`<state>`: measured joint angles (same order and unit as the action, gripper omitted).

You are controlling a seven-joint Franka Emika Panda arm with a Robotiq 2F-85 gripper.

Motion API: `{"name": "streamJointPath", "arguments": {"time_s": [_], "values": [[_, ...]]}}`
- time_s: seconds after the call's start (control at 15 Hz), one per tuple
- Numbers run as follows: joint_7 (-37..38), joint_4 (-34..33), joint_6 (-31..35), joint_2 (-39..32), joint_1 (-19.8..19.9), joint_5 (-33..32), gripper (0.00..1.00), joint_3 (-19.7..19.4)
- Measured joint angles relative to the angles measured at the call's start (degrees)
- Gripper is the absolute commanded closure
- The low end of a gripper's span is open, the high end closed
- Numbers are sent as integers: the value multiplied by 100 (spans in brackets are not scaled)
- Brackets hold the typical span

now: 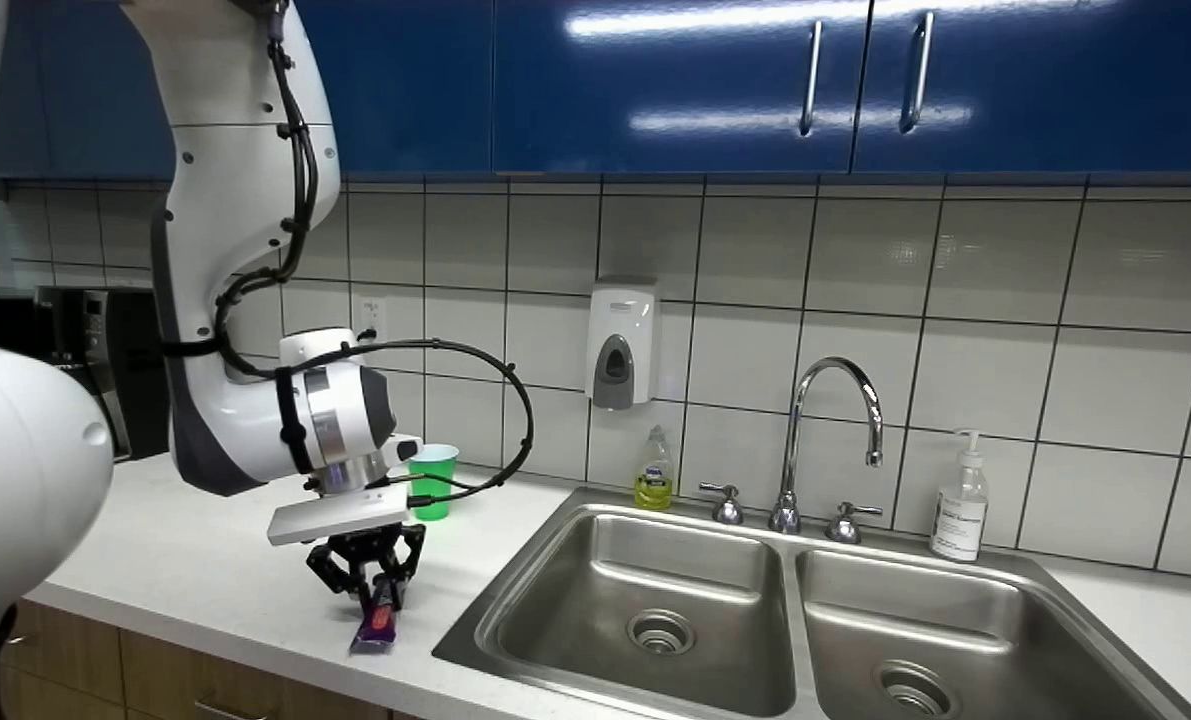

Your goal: Remove the chocolate bar from the sink

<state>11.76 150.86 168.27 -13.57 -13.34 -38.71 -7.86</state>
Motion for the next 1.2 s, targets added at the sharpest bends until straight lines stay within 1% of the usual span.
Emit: {"name": "streamJointPath", "arguments": {"time_s": [0.07, 0.2, 0.33, 0.4, 0.8, 1.2], "values": [[0, -11, 0, -22, 0, 23, 34, 0], [0, -37, 0, -52, 0, 63, 17, 1], [0, -68, -1, -76, 0, 101, 4, 1], [0, -82, -2, -86, 0, 129, 0, 1], [0, -137, -5, -32, 1, 164, 0, -9], [0, -26, -18, 461, 53, 164, 0, -48]]}}
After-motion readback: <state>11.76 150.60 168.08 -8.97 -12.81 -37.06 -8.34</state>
